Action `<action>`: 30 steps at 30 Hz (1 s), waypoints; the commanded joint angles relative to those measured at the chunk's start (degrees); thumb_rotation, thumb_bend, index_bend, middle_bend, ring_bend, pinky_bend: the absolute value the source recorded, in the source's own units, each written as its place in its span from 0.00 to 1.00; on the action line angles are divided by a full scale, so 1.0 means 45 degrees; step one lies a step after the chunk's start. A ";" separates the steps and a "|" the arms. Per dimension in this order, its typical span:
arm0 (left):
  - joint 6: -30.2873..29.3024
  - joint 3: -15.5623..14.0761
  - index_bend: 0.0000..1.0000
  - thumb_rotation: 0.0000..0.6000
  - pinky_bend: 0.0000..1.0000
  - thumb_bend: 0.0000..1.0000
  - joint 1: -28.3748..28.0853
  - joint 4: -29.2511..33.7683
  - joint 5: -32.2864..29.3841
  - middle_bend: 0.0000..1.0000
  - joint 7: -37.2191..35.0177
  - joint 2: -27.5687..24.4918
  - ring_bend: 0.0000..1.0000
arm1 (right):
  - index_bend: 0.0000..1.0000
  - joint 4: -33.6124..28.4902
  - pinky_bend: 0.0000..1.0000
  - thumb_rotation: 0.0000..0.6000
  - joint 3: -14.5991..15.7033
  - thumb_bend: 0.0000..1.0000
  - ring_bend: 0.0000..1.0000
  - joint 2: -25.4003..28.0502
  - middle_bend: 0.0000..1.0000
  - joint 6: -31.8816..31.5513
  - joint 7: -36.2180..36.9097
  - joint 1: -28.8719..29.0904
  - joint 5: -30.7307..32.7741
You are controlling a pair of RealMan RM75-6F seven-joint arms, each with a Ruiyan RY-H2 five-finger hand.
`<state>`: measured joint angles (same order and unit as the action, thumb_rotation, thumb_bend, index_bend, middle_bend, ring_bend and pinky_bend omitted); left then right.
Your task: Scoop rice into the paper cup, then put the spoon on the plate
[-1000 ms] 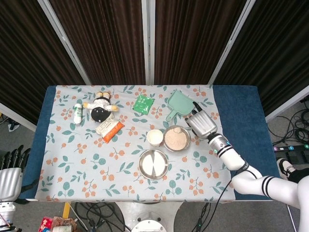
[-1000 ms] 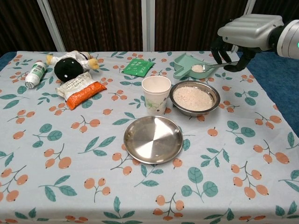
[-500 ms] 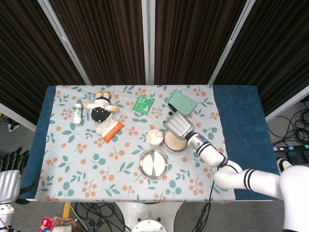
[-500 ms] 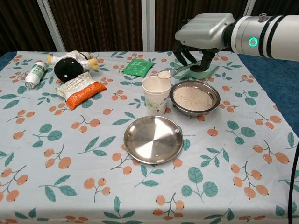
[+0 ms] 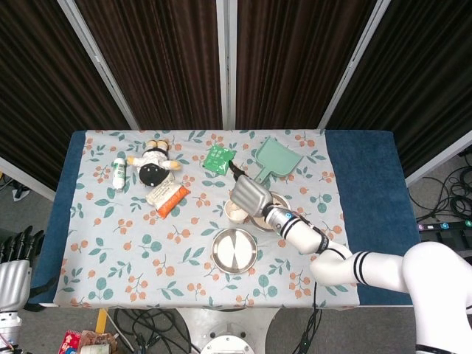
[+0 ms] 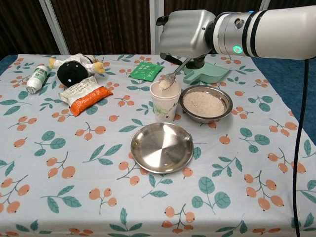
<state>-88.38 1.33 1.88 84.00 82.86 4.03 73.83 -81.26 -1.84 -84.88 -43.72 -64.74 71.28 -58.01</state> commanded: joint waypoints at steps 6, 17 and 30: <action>-0.0028 -0.0013 0.14 1.00 0.00 0.04 0.0059 -0.0082 -0.0006 0.09 -0.0124 0.0064 0.02 | 0.69 0.0235 0.00 1.00 0.0942 0.38 0.29 -0.0174 0.64 -0.0379 -0.2091 0.0656 -0.1037; -0.0069 -0.0028 0.14 1.00 0.00 0.04 0.0093 -0.0164 0.0083 0.09 -0.0298 0.0111 0.02 | 0.69 -0.0100 0.00 1.00 0.1186 0.38 0.29 -0.0293 0.64 -0.0861 -0.3456 0.0622 -0.0683; -0.0137 -0.0004 0.14 1.00 0.00 0.04 0.0104 -0.0070 0.0150 0.09 -0.0183 0.0066 0.02 | 0.69 -0.0738 0.00 1.00 0.1051 0.38 0.29 0.0246 0.64 -0.1661 -0.2922 0.0116 -0.0704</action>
<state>-88.98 1.31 2.35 83.67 83.52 3.21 74.14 -84.49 2.96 -83.95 -50.93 -78.18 72.07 -61.02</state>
